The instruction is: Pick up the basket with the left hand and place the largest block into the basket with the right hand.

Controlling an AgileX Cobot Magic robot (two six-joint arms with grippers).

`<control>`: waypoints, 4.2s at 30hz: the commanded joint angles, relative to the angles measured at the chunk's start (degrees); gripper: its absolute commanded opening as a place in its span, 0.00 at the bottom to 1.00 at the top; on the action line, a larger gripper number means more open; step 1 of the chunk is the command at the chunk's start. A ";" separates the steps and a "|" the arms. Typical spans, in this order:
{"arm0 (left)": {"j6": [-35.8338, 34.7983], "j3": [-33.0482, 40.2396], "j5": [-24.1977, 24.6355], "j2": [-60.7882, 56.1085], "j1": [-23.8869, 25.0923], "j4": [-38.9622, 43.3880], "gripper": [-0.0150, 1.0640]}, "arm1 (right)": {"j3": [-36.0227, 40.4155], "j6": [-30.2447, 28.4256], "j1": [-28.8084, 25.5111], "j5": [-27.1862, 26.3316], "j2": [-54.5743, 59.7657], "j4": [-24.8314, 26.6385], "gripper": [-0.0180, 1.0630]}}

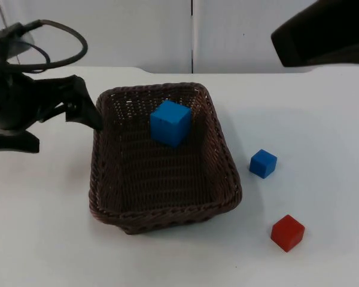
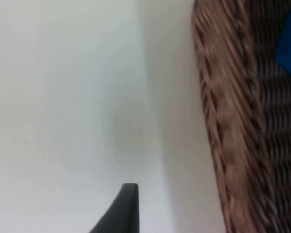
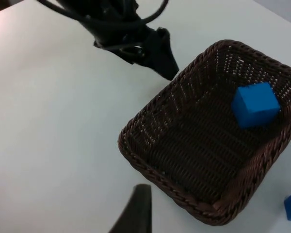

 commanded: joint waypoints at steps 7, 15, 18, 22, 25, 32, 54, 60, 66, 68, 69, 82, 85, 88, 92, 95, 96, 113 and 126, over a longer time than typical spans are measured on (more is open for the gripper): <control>0.02 5.98 0.65 -15.72 0.11 1.87 0.99 | 0.30 1.40 0.29 -1.37 -0.43 0.00 0.79; 0.02 5.98 6.42 -27.15 0.11 3.63 0.99 | 0.30 2.93 0.29 -1.47 -0.43 0.00 0.79; -0.71 5.98 7.49 -30.99 0.11 5.08 0.99 | 0.30 2.94 0.29 -1.47 -0.43 0.34 0.79; -2.55 5.98 9.02 -36.88 0.11 7.32 0.99 | 0.30 2.83 0.29 -1.47 -0.43 0.00 0.79; -2.80 5.98 11.47 -41.25 0.11 8.09 0.99 | 0.30 2.82 0.29 -1.60 -0.43 0.00 0.79; -8.06 5.98 13.66 -48.94 0.11 14.43 0.99 | 0.30 2.82 0.29 -1.60 -0.43 0.00 0.79; -17.67 5.98 18.90 -66.36 -5.44 25.81 0.99 | 1.49 2.74 0.29 1.62 -13.21 0.00 0.79; -26.16 5.98 20.83 -69.65 -9.79 37.87 0.99 | 6.55 2.36 0.29 1.84 -23.94 -0.32 0.79; -27.76 6.03 23.66 -74.55 -9.67 42.17 0.99 | 12.21 2.36 0.29 2.82 -32.64 -1.35 0.79; -27.76 6.75 23.53 -77.64 -9.67 42.16 0.99 | 14.52 2.36 0.29 3.47 -36.39 -1.35 0.79; -28.46 6.98 23.36 -79.20 -9.67 42.43 0.99 | 15.67 2.36 0.29 3.84 -37.90 -1.35 0.79; -35.75 14.28 25.33 -90.68 -9.67 48.08 0.99 | 18.24 2.36 0.29 15.06 -50.95 -2.50 0.79; -36.74 15.02 28.27 -93.18 -9.67 50.31 0.99 | 18.24 2.36 0.29 18.34 -52.82 -3.13 0.79; -36.89 15.31 29.70 -94.40 -9.67 50.45 0.99 | 18.36 2.58 0.29 19.15 -53.98 -3.37 0.79; -37.48 16.57 31.38 -96.02 -9.67 51.65 0.99 | 18.48 2.58 0.29 21.29 -55.47 -4.41 0.79; -40.79 19.66 31.44 -97.78 -9.67 53.32 0.99 | 18.59 2.58 0.29 21.53 -57.38 -4.82 0.79; -40.79 19.35 31.55 -97.92 -9.67 53.62 0.99 | 18.59 2.61 0.29 21.53 -58.13 -4.94 0.79; -40.38 20.97 37.46 -98.29 -9.67 55.30 0.99 | 20.33 6.00 0.29 30.51 -62.79 -8.87 0.79; -39.14 20.97 37.46 -98.29 -9.67 54.43 0.99 | 23.85 6.88 0.29 31.74 -62.79 -8.37 0.79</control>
